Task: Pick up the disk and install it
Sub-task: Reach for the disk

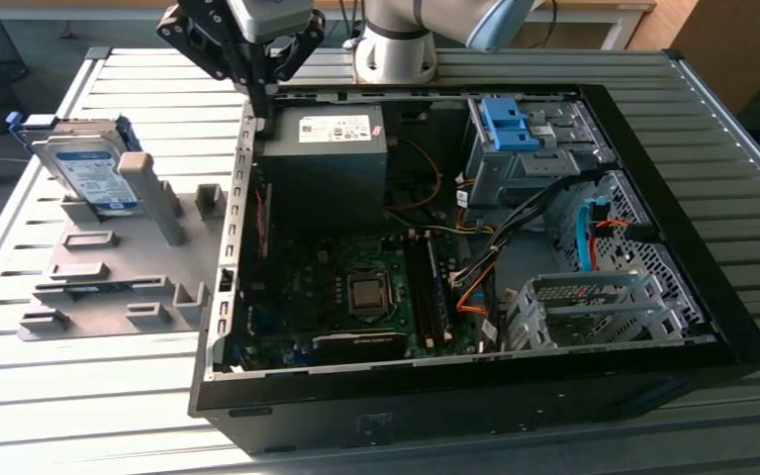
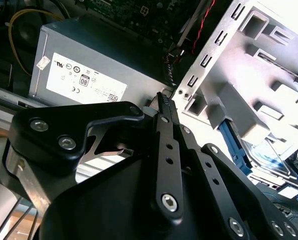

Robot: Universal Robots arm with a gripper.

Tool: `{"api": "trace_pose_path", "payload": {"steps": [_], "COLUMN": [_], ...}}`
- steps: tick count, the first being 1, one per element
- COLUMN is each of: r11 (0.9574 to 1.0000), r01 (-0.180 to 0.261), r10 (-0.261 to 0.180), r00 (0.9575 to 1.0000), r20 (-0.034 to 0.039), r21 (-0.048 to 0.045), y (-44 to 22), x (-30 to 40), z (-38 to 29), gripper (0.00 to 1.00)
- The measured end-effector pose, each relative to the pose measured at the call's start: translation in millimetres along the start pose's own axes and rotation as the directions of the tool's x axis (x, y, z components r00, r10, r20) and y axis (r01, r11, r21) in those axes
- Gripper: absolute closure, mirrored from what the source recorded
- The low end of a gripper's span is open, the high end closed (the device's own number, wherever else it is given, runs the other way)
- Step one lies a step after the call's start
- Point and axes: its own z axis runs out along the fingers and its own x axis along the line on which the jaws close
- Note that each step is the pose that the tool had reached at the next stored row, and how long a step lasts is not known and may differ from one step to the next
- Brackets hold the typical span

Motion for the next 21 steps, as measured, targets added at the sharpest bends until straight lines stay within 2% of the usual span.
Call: {"api": "trace_pose_path", "payload": {"steps": [16,21], "r11": [1.0,1.0], "r01": [0.0,0.0], "r10": [0.0,0.0], "r00": [1.0,1.0], "r20": [-0.0003,-0.0004], "r21": [0.0001,0.0001], "y": [-0.6,-0.9], "x": [7.9,13.7], "z": [0.7,0.8], "gripper": [0.89,0.89]}}
